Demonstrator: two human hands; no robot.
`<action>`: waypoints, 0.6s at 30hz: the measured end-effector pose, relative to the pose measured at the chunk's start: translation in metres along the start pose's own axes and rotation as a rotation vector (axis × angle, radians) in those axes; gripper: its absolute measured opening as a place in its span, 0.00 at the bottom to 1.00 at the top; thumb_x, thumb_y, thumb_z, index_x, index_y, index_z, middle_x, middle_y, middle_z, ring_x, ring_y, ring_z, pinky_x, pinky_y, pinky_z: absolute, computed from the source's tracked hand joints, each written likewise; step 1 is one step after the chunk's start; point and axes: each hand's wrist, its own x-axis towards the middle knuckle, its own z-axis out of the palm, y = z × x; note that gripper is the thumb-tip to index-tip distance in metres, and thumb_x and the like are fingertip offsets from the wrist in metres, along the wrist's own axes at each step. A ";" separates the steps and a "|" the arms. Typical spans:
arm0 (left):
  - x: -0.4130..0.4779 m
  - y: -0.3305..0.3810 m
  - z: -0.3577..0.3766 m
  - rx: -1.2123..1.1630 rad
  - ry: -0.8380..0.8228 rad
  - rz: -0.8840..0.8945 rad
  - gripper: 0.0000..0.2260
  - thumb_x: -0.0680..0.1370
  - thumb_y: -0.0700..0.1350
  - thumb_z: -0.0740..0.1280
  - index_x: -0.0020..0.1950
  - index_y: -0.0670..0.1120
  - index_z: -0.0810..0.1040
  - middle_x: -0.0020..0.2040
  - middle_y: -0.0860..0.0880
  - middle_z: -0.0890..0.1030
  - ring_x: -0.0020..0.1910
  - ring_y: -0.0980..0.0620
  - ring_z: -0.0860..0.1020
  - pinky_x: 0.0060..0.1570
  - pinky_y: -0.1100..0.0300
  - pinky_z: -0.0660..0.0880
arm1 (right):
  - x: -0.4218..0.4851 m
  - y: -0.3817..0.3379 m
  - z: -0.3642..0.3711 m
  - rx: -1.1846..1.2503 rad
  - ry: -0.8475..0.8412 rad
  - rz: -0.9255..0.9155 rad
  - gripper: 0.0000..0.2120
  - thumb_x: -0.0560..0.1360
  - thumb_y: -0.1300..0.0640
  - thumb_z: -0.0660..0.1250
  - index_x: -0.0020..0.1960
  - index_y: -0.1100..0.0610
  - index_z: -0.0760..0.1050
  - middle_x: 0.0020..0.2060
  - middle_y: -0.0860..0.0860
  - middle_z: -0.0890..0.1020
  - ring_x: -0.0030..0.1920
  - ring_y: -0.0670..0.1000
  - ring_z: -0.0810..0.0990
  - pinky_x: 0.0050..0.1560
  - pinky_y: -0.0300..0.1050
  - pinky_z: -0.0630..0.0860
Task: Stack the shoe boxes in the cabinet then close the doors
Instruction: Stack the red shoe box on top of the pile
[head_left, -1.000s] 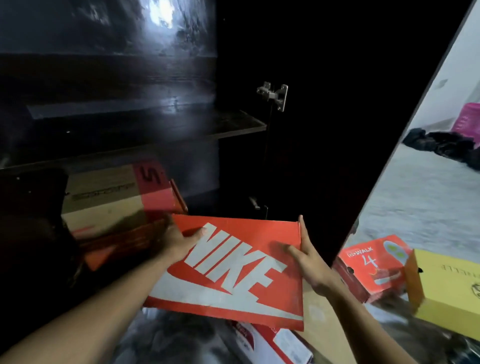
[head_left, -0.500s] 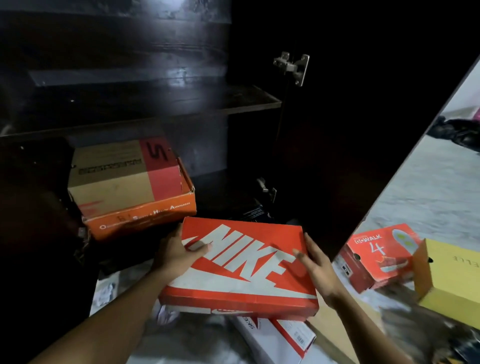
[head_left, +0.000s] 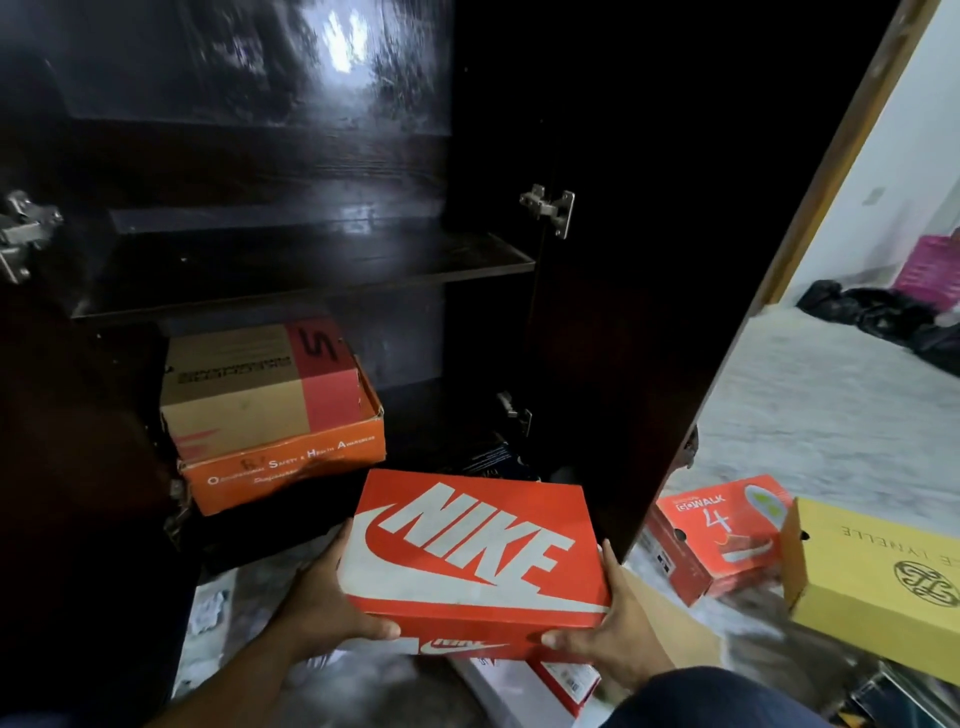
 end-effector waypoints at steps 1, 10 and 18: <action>0.002 -0.002 -0.001 0.003 0.006 0.001 0.59 0.49 0.56 0.88 0.74 0.63 0.62 0.63 0.59 0.79 0.61 0.53 0.79 0.53 0.55 0.82 | 0.000 -0.001 0.002 0.029 0.004 -0.012 0.48 0.58 0.65 0.85 0.65 0.41 0.60 0.59 0.49 0.80 0.61 0.44 0.81 0.58 0.46 0.80; 0.021 0.058 -0.031 -0.063 0.179 0.158 0.45 0.57 0.45 0.86 0.64 0.69 0.66 0.55 0.70 0.79 0.56 0.68 0.78 0.48 0.70 0.78 | 0.048 -0.043 -0.017 0.113 0.055 -0.010 0.76 0.46 0.49 0.89 0.81 0.45 0.43 0.63 0.50 0.76 0.60 0.51 0.81 0.52 0.44 0.82; 0.039 0.109 -0.108 -0.142 0.428 0.216 0.40 0.55 0.39 0.86 0.57 0.65 0.72 0.44 0.65 0.84 0.45 0.68 0.81 0.43 0.72 0.78 | 0.116 -0.165 -0.012 -0.097 0.011 -0.251 0.43 0.58 0.61 0.86 0.67 0.48 0.69 0.55 0.48 0.83 0.52 0.43 0.85 0.48 0.38 0.82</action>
